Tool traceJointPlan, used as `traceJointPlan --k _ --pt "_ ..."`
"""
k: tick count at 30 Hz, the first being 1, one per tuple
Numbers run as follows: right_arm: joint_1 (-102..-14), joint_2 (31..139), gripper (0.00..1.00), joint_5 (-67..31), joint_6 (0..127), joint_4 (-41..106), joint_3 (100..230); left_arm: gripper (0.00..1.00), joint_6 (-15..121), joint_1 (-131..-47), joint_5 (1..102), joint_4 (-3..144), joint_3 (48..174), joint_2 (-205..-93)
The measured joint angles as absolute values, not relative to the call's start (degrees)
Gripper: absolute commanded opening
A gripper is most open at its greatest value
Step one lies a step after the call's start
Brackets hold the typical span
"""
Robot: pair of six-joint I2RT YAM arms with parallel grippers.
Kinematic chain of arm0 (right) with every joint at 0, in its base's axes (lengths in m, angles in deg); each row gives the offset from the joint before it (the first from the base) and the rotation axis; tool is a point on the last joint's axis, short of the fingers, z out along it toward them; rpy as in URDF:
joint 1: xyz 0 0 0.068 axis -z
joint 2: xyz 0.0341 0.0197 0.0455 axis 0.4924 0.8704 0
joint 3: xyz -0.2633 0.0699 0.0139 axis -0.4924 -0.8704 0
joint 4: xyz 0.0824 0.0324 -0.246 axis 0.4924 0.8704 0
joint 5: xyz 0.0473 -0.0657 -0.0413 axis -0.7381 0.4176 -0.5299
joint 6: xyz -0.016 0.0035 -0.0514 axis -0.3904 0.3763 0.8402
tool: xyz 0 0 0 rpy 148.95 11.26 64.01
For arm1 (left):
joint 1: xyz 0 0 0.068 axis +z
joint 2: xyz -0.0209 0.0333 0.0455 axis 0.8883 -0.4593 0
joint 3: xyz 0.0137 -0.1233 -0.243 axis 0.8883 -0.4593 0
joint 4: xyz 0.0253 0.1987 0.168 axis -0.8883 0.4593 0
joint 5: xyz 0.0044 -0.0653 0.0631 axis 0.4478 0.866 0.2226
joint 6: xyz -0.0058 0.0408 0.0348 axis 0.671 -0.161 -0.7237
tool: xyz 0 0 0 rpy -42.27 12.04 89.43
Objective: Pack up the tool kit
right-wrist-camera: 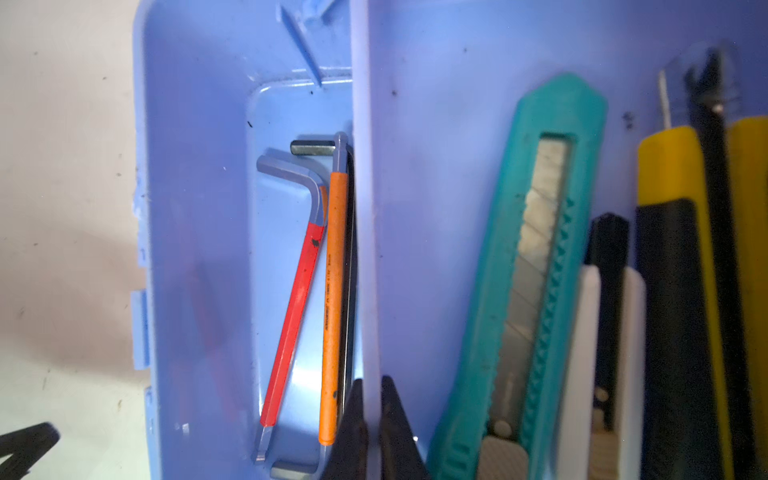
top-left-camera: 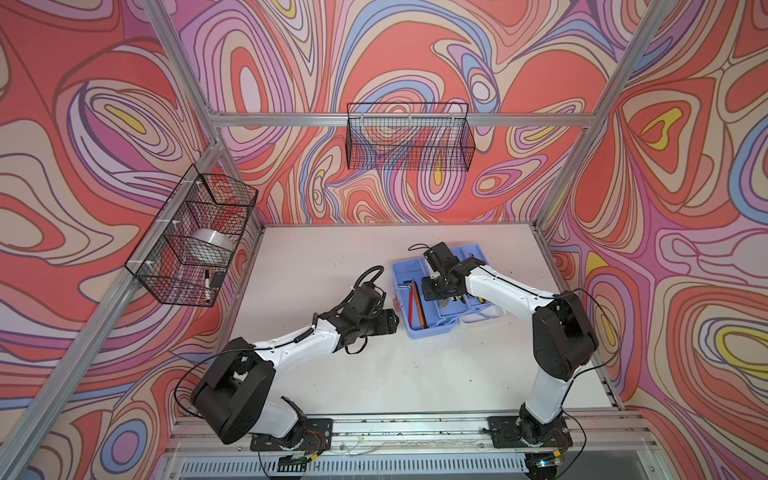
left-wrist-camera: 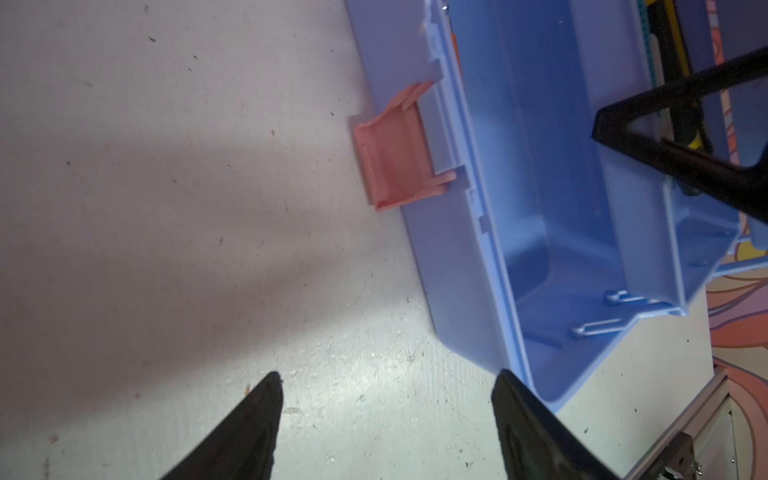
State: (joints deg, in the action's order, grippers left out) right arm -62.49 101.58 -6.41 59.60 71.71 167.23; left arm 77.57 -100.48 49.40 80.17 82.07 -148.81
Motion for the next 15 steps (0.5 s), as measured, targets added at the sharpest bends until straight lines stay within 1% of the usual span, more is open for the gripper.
traceJointPlan --k 1,2,4,6,7,9,11,13,15 --pt "-63.4 101.7 0.03 -6.5 59.1 71.8 167.5 0.8 77.6 -100.5 49.3 80.2 82.1 -148.8" --pt "-64.3 101.9 0.07 -6.7 58.4 71.8 167.8 0.8 77.6 -100.5 49.2 80.2 82.1 -148.8" --pt "-65.8 102.3 0.1 -6.9 56.7 71.9 168.3 0.8 77.6 -100.5 49.1 80.2 82.1 -148.7" --pt "-67.0 102.6 0.16 -7.2 54.5 71.9 168.6 0.8 77.6 -100.5 48.9 80.2 82.1 -148.6" --pt "-67.3 102.6 0.17 -7.4 53.4 71.9 168.6 0.8 77.6 -100.5 48.9 80.2 82.1 -148.5" --pt "-67.8 102.6 0.21 -7.3 51.6 71.9 168.6 0.77 77.5 -100.5 48.7 80.2 82.1 -148.2" --pt "-67.8 102.5 0.28 -7.4 50.2 71.8 168.7 0.76 77.5 -100.5 48.5 80.2 82.1 -148.0" --pt "-67.8 102.5 0.33 -7.4 49.5 72.0 169.1 0.74 77.6 -100.5 48.4 80.2 82.1 -148.0" --pt "-67.8 102.5 0.4 -7.4 49.1 72.6 169.9 0.71 77.6 -100.5 48.3 80.2 82.1 -148.0"
